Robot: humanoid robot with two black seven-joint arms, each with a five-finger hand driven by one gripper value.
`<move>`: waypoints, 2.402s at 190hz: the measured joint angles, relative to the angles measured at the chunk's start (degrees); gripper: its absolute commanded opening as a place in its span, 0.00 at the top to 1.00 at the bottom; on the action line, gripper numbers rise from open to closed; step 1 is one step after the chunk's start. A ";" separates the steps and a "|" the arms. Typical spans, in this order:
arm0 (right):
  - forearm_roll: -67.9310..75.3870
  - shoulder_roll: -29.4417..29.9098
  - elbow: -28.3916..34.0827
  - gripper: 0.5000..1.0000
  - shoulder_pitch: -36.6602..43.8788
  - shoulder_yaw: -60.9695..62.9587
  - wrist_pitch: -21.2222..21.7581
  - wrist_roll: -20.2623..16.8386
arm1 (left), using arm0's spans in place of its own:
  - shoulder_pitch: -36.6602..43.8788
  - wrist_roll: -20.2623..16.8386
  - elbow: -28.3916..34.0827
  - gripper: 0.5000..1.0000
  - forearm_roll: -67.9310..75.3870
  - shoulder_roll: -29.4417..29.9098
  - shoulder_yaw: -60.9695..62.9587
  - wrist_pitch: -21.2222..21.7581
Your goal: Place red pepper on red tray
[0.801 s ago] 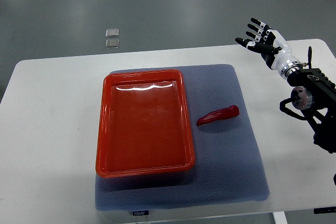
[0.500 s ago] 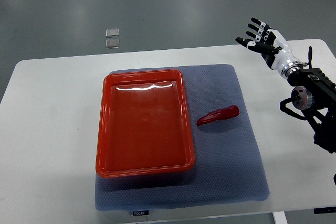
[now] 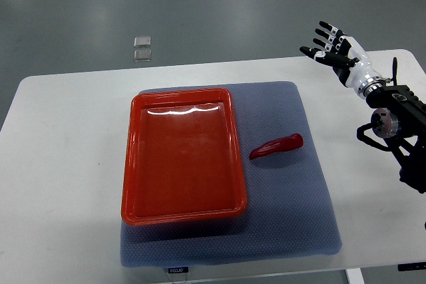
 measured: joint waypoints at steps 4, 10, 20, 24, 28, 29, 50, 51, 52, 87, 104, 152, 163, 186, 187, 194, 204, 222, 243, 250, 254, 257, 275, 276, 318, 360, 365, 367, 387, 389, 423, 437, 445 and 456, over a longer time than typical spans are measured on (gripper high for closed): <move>0.00 0.00 0.00 0.15 0.00 0.00 0.00 0.00 | 0.00 0.00 0.00 0.00 0.00 0.00 0.00 0.00; 0.00 0.00 0.00 0.15 0.00 -0.02 0.01 0.00 | 0.00 0.00 0.00 0.00 0.00 0.00 0.00 0.00; 0.00 -0.02 0.00 0.15 0.00 -0.07 0.02 0.00 | 0.00 0.00 0.00 0.00 0.00 0.00 0.00 0.00; 0.00 -0.05 0.00 0.15 0.00 -0.08 0.02 0.00 | 0.00 0.00 0.00 0.00 0.00 0.00 0.00 0.00; 0.00 -0.09 0.00 0.15 0.02 -0.11 0.02 0.00 | 0.00 0.00 0.00 0.00 0.00 0.00 0.00 0.00; 0.00 -0.11 0.00 0.15 0.02 -0.11 0.02 0.00 | 0.00 0.00 0.00 0.00 0.00 0.00 0.00 0.00; -0.08 -0.48 -0.04 0.15 0.08 -0.18 0.02 0.00 | 0.00 0.00 0.00 0.00 0.00 0.00 0.00 0.02; -0.08 -0.48 -0.04 0.15 0.08 -0.18 0.02 0.00 | 0.00 0.00 0.00 0.00 0.00 0.00 0.00 0.02; -0.08 -0.49 -0.04 0.15 0.09 -0.18 0.02 0.00 | 0.00 0.00 0.00 0.00 0.00 0.00 0.00 0.02; -0.15 -0.63 -0.08 0.15 0.33 -0.27 0.02 0.00 | 0.00 0.00 0.00 0.00 0.00 0.00 0.00 0.02; -0.17 -0.80 0.03 0.15 0.40 -0.27 0.02 -0.01 | 0.00 0.00 0.00 0.00 0.00 0.00 0.00 0.02; -0.82 -3.72 1.88 0.15 0.47 -1.93 0.90 -0.09 | -0.01 0.00 0.00 0.00 0.01 0.00 0.00 0.02; -0.97 -5.38 3.24 0.15 0.60 -3.69 1.61 -0.10 | 0.00 0.00 0.00 0.00 0.01 0.00 0.00 0.02; -2.80 -9.85 7.80 0.15 1.54 -9.36 2.09 0.04 | 0.00 0.00 0.00 0.00 0.01 0.00 0.00 0.02; -2.93 -10.06 8.03 0.15 1.62 -9.65 2.10 0.06 | -0.01 0.00 0.00 0.00 0.01 0.00 0.00 0.02; -3.94 -11.64 9.71 0.15 2.11 -11.75 2.12 0.31 | -0.02 0.00 0.00 0.00 0.01 0.00 0.00 0.02; -5.67 -14.03 12.11 0.15 2.83 -14.75 2.15 0.68 | 0.00 -0.01 0.00 0.00 0.01 0.00 0.00 0.02; -10.36 -17.94 16.48 0.15 4.64 -20.30 2.21 1.50 | 0.00 0.00 0.00 0.00 0.01 0.00 0.00 0.02; -17.52 -21.07 20.34 0.15 6.57 -25.75 2.23 2.25 | 0.00 0.00 0.00 0.00 0.01 0.00 0.00 0.02; -20.07 -21.91 21.45 0.15 7.13 -27.39 2.23 2.39 | 0.00 0.00 0.00 0.00 0.01 0.00 0.00 0.02; -21.47 -22.37 22.09 0.15 7.42 -28.30 2.23 2.45 | 0.00 0.00 0.00 0.00 0.01 0.00 0.00 0.02; -22.48 -22.69 22.53 0.15 7.61 -28.95 2.23 2.48 | 0.00 0.00 0.00 0.00 0.01 0.00 0.00 0.01; -28.41 -24.74 25.37 0.15 8.64 -33.29 2.26 2.54 | 0.01 0.00 0.00 0.00 0.01 0.00 0.00 0.01; -28.71 -24.84 25.51 0.15 8.70 -33.53 2.26 2.54 | 0.00 0.00 0.00 0.00 0.01 0.00 0.00 0.01; -36.22 -27.68 31.21 0.16 10.97 -41.96 2.28 2.55 | 0.00 0.00 0.00 0.00 0.01 0.00 0.00 0.00; -39.52 -27.25 32.75 0.20 12.30 -46.67 1.72 1.99 | 0.00 0.00 0.00 0.00 0.01 0.00 0.00 0.00; -39.90 -26.98 32.76 0.21 12.33 -47.06 1.53 1.85 | 0.00 0.00 0.00 0.00 0.01 0.00 0.00 0.01; -40.03 -26.86 32.76 0.21 12.34 -47.21 1.45 1.79 | 0.00 0.00 0.00 0.00 0.01 0.00 0.00 0.01; -40.82 -25.06 32.34 0.25 12.39 -48.40 0.01 0.87 | 0.00 0.00 0.00 0.00 0.01 0.00 0.00 0.00; -40.88 -24.87 32.26 0.26 12.39 -48.50 -0.16 0.76 | -0.01 0.00 0.00 0.00 0.01 0.00 0.00 0.01; -41.38 -22.43 30.56 0.34 12.51 -50.35 -2.35 -0.20 | 0.00 0.00 0.00 0.00 0.01 0.00 0.00 0.01; -41.81 -21.78 29.79 0.38 12.53 -50.84 -2.98 -0.25 | 0.00 0.00 0.00 0.00 0.01 0.00 0.00 0.01; -42.40 -21.46 29.16 0.38 12.55 -51.24 -3.39 -0.26 | 0.00 0.00 0.00 0.00 0.01 0.00 0.00 0.01; -43.22 -21.17 28.12 0.39 12.55 -51.76 -3.97 -0.27 | 0.00 0.00 0.00 0.00 0.01 0.00 0.00 0.01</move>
